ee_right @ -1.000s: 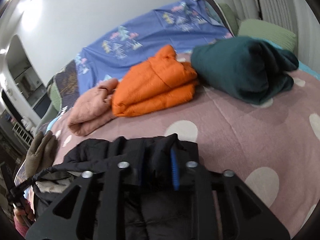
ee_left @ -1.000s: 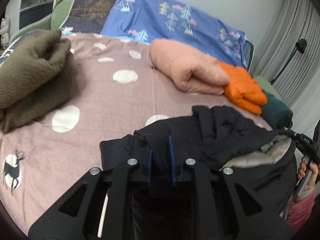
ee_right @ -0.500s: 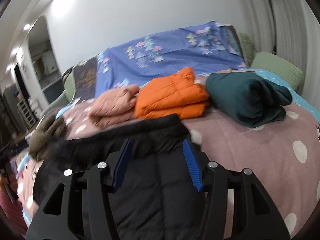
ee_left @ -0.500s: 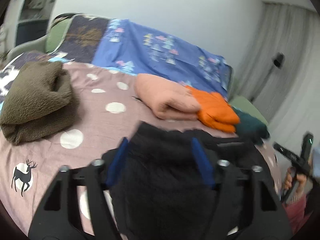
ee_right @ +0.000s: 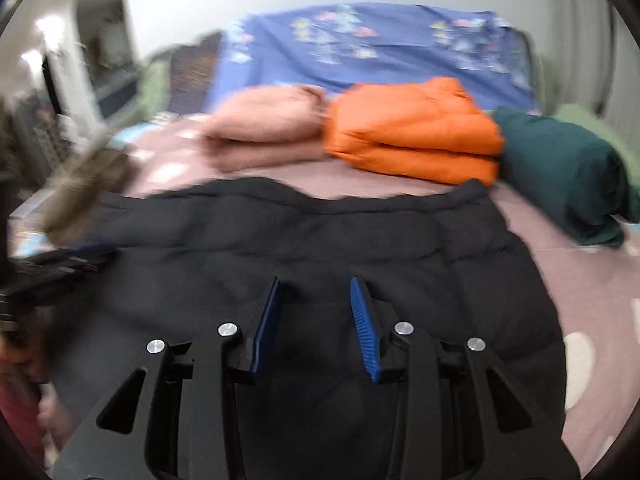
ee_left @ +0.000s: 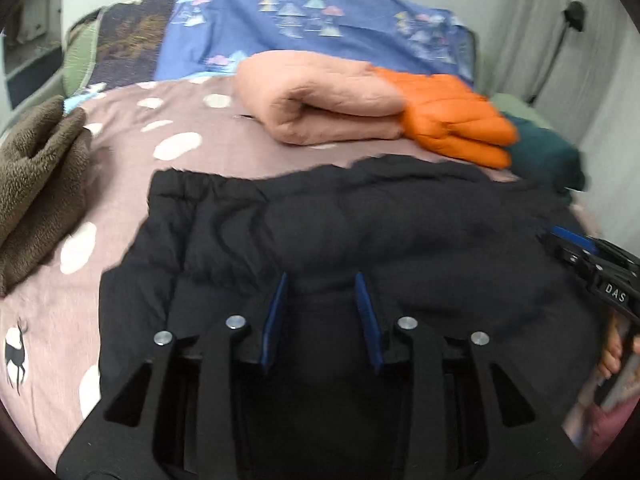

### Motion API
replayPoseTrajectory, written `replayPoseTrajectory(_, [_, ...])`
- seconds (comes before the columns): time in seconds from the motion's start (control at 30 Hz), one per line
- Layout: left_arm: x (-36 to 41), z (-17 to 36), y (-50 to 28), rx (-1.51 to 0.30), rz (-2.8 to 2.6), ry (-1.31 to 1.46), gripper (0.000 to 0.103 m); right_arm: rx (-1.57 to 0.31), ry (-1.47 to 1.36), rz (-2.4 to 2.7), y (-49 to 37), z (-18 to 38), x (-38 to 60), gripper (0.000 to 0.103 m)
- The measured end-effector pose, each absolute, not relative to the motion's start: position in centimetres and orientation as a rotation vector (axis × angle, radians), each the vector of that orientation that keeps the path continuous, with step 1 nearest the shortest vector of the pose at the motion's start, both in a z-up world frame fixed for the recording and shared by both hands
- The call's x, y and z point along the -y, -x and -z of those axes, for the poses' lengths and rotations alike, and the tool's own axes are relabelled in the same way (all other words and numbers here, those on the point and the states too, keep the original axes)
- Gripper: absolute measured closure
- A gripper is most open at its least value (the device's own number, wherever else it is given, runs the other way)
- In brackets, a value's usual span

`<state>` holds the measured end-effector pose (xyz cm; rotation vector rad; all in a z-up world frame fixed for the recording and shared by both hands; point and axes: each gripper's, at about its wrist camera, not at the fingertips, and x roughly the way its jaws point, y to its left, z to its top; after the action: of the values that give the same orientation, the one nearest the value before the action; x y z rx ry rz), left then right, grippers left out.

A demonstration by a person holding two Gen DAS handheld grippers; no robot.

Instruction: Fold large clothes

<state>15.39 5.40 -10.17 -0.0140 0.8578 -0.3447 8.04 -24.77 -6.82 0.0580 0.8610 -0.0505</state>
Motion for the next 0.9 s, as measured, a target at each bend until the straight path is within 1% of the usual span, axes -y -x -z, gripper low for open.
replayPoseTrajectory(0.07, [-5.7, 11.6, -17.3, -0.851, 0.341, 0.05, 0.062, -0.866, -0.082, 0.103, -9.5, 9.0, 26.7, 0.068])
replayPoseTrajectory(0.17, [-5.9, 12.6, -19.2, -0.835, 0.345, 0.082, 0.062, -0.87, -0.14, 0.111, -10.4, 10.1, 28.2, 0.068])
replayPoseTrajectory(0.37, [-5.5, 13.3, -19.9, -0.845, 0.337, 0.055, 0.061, -0.876, -0.116, 0.117, -10.9, 10.6, 27.9, 0.068])
replayPoseTrajectory(0.5, [-6.1, 12.8, -19.5, -0.867, 0.333, 0.081, 0.062, -0.881, -0.142, 0.121, -10.3, 9.3, 27.8, 0.066])
replayPoseTrajectory(0.57, [-6.8, 11.9, -19.2, -0.884, 0.338, 0.153, 0.057, -0.856, -0.199, 0.09, -9.6, 7.5, 27.3, 0.066])
replayPoseTrajectory(0.63, [-7.3, 10.3, -18.7, -0.867, 0.38, 0.255, 0.056, -0.821, -0.219, 0.041, -9.4, 5.9, 26.0, 0.066])
replayPoseTrajectory(0.67, [-6.9, 9.5, -18.6, -0.853, 0.394, 0.262, 0.056, -0.812, -0.205, 0.024, -9.6, 5.2, 25.2, 0.065])
replayPoseTrajectory(0.73, [-5.2, 8.1, -18.5, -0.829, 0.399, 0.206, 0.055, -0.813, -0.161, -0.011, -10.5, 4.5, 23.0, 0.065])
replayPoseTrajectory(0.83, [-2.3, 7.6, -19.1, -0.811, 0.392, 0.109, 0.044, -0.847, -0.148, -0.008, -12.9, 5.3, 21.4, 0.064])
replayPoseTrajectory(0.87, [-1.4, 8.1, -19.7, -0.816, 0.385, 0.092, 0.042, -0.871, -0.166, -0.009, -13.6, 5.8, 21.4, 0.064])
replayPoseTrajectory(0.9, [-0.9, 8.6, -20.2, -0.824, 0.374, 0.074, 0.042, -0.901, -0.188, -0.012, -14.4, 6.7, 21.3, 0.064])
